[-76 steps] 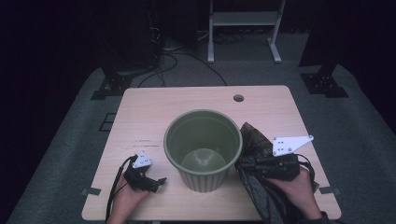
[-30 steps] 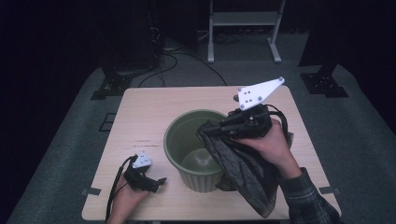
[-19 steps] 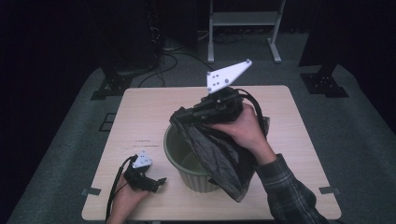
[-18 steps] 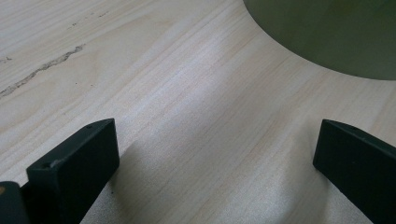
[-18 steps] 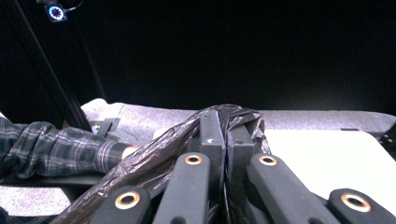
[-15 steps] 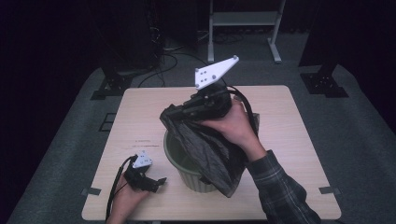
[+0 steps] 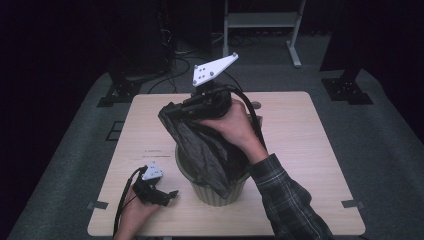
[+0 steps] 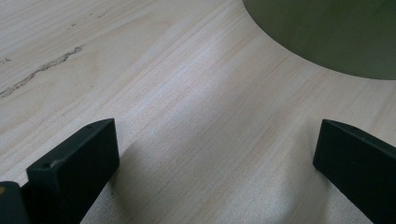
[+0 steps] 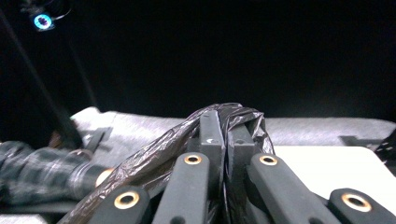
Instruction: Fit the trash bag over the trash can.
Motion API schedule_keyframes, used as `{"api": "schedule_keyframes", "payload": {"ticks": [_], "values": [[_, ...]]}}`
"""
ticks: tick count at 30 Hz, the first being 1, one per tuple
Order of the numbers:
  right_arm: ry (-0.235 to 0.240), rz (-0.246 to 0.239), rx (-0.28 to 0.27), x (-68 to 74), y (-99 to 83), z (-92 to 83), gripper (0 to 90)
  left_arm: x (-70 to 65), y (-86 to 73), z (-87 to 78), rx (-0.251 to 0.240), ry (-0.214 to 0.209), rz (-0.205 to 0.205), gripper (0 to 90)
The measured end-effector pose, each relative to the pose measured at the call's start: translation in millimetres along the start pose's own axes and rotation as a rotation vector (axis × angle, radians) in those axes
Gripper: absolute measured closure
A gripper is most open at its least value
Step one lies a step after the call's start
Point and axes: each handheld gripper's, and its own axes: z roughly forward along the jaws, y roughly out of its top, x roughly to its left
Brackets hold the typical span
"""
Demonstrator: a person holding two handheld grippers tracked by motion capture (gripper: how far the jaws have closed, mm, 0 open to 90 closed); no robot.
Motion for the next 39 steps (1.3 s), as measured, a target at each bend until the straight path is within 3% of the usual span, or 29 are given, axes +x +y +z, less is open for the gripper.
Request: {"api": "schedule_keyframes", "payload": {"ticks": [6, 10, 21, 35, 37, 39], "values": [[-0.006, 0.002, -0.001, -3.9, 4.0, 1.1, 86.9, 0.0, 0.0, 0.0, 0.000, 0.000, 0.000, 0.0], [-0.034, 0.006, 0.011, -4.0, -5.0, -1.5, 86.8, 0.1, 0.1, -0.1, 0.001, -0.001, 0.001, 0.0], [-0.026, 0.060, 0.031, -1.0, -34.2, -13.4, 84.6, 0.1, 0.1, 0.0, 0.000, 0.000, 0.001, 0.0], [-0.040, 0.107, 0.136, 1.8, -75.8, -6.6, 84.2, 0.1, 0.0, 0.1, -0.001, 0.001, 0.001, 0.0], [-0.047, 0.108, 0.163, 2.7, -78.2, -4.7, 81.2, 0.2, 0.1, 0.0, -0.001, 0.002, 0.002, 0.0], [-0.058, 0.106, 0.195, 4.1, -78.1, -4.4, 72.3, 0.1, 0.0, 0.0, -0.001, 0.002, 0.002, 0.0]]}}
